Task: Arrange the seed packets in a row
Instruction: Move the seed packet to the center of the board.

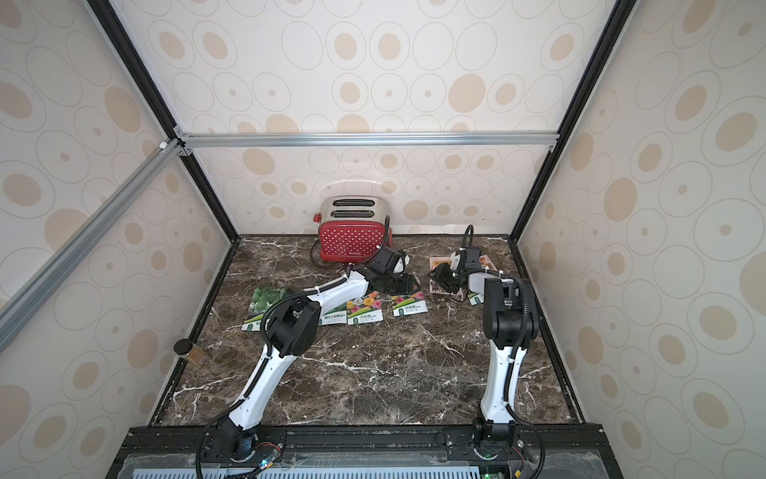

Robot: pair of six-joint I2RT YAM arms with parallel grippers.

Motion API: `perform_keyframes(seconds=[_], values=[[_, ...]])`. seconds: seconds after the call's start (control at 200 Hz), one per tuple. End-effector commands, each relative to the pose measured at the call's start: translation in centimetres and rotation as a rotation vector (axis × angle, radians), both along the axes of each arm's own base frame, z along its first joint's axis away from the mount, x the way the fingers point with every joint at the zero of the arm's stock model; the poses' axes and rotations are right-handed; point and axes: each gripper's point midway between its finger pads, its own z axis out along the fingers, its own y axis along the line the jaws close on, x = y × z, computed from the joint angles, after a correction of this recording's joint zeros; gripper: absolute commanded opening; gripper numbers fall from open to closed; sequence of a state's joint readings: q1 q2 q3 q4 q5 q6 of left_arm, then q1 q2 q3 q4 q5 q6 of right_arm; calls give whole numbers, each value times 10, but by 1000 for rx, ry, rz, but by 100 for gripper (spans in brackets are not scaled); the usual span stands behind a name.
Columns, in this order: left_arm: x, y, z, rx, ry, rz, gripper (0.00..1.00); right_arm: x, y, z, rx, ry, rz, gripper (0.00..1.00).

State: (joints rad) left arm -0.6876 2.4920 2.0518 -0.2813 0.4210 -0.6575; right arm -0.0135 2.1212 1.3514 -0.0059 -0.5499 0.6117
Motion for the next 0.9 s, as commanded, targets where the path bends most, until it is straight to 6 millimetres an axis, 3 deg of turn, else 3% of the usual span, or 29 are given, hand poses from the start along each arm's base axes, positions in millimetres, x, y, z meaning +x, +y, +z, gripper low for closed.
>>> perform_keyframes(seconds=[0.0,0.401,0.896], values=[[5,-5,2,-11,-14,10,53,0,0,15,-6,-38,14,48],[-3,23,-15,67,-1,37,53,-2,-2,16,-10,-42,13,48],[-12,52,-19,122,-4,61,52,0,0,17,-2,-47,20,48]])
